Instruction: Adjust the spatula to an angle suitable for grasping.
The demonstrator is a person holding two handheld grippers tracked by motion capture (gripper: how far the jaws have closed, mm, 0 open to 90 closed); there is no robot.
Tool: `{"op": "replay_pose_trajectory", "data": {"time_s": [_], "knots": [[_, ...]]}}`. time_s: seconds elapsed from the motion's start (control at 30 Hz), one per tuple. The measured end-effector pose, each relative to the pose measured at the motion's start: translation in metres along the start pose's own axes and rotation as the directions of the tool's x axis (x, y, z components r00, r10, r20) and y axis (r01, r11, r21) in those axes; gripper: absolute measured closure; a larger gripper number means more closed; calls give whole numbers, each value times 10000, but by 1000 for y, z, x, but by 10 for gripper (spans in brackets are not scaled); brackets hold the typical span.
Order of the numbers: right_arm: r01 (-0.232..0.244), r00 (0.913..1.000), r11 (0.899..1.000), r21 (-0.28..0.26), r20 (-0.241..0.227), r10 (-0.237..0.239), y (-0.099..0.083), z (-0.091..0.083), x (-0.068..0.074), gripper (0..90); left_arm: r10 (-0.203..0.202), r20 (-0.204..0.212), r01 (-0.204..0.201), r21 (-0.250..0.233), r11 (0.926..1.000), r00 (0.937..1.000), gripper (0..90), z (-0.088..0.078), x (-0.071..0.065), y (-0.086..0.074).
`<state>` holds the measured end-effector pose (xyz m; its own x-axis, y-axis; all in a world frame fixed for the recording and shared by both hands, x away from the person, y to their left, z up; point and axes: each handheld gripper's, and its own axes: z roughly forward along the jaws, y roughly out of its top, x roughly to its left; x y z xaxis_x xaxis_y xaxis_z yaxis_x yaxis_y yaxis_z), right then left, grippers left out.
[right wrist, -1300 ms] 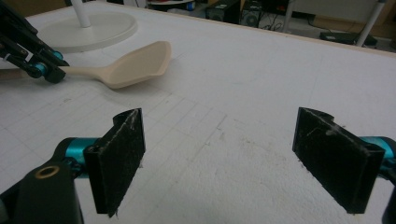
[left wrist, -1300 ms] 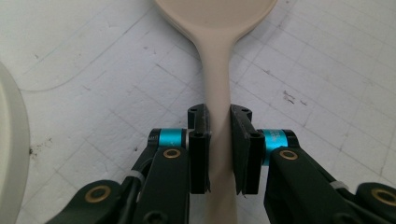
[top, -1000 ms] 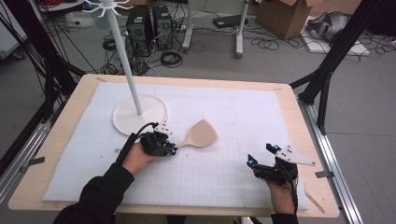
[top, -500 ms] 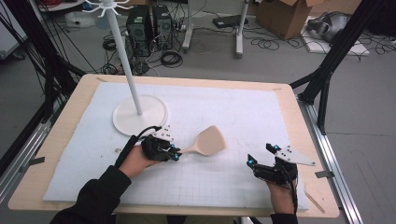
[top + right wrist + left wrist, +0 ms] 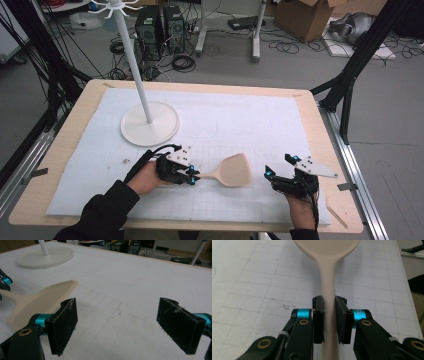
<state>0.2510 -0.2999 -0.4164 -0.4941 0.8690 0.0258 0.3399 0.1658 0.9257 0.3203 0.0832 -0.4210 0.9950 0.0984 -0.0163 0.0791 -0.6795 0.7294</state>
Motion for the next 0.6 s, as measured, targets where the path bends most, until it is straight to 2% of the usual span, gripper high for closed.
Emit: {"op": "replay_pose_trajectory", "data": {"time_s": [0.13,0.2,0.3,0.43,0.6], "knots": [[69,10000,10000,16,-24,-69,0,1,0,158,579,428,-588,208,9981,9974,780,3,-4,0],[25,10000,10000,19,-52,-25,0,1,0,157,638,514,-650,217,9977,9966,780,3,-5,0],[87,9999,10000,21,-56,-87,0,2,1,157,1069,680,-1078,103,9941,9919,780,4,-7,0],[71,10000,10000,3,-65,-71,1,2,1,158,1128,783,-1140,117,9934,9905,780,4,-7,-1],[105,9999,9999,40,-80,-105,1,3,2,157,1417,1028,-1424,-8,9898,9846,779,3,-6,-2]]}}
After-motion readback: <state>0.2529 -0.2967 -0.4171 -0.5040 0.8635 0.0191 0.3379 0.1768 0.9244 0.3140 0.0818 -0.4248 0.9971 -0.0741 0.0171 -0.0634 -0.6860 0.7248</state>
